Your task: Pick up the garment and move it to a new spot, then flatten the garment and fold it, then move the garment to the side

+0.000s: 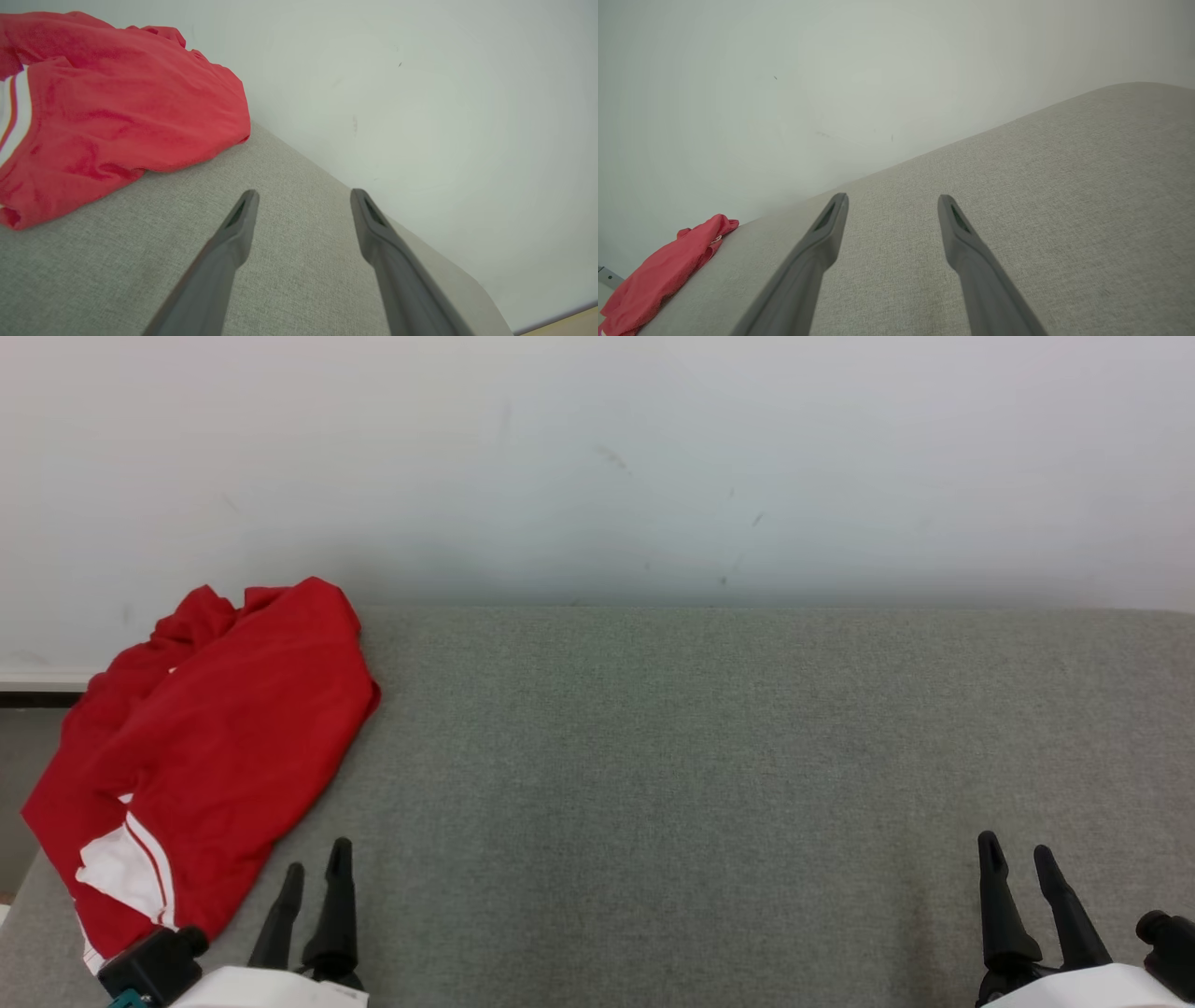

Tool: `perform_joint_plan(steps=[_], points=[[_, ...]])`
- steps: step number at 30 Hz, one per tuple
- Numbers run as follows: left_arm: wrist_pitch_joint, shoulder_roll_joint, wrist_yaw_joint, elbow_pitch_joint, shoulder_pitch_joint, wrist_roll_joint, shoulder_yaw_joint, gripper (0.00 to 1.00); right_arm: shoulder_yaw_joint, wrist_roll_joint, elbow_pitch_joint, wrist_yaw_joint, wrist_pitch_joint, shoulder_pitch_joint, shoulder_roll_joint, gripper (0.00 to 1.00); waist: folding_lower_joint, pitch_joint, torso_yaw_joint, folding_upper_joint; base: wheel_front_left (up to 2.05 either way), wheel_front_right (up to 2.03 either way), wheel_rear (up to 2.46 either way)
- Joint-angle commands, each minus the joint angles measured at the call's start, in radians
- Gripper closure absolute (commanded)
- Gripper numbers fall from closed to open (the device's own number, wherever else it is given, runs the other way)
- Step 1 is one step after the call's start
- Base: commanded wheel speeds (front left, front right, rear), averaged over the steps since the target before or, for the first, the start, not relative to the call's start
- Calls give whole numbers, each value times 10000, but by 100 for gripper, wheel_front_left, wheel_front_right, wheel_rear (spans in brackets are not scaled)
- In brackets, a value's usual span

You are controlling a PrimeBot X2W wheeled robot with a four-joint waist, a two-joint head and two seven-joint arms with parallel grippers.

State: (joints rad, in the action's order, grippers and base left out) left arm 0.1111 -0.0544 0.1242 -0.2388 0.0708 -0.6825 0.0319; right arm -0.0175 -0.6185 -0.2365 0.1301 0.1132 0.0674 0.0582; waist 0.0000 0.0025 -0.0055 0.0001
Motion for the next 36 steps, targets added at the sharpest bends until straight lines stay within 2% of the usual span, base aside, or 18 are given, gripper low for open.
perform_joint_plan(steps=[1,21,36], points=[[119,-148,54,126,4,340,-7,0,44,267,66,6,96,-6,71,0,0,-2,-3,-1,0,0,0],[650,-375,27,160,-161,2942,-287,0,7,2336,-190,8,627,-152,78,0,0,-52,-49,-1,0,0,0],[977,-503,-21,115,-246,4368,-487,0,68,3441,-315,9,950,-172,14,0,0,-53,-106,-1,0,0,0]])
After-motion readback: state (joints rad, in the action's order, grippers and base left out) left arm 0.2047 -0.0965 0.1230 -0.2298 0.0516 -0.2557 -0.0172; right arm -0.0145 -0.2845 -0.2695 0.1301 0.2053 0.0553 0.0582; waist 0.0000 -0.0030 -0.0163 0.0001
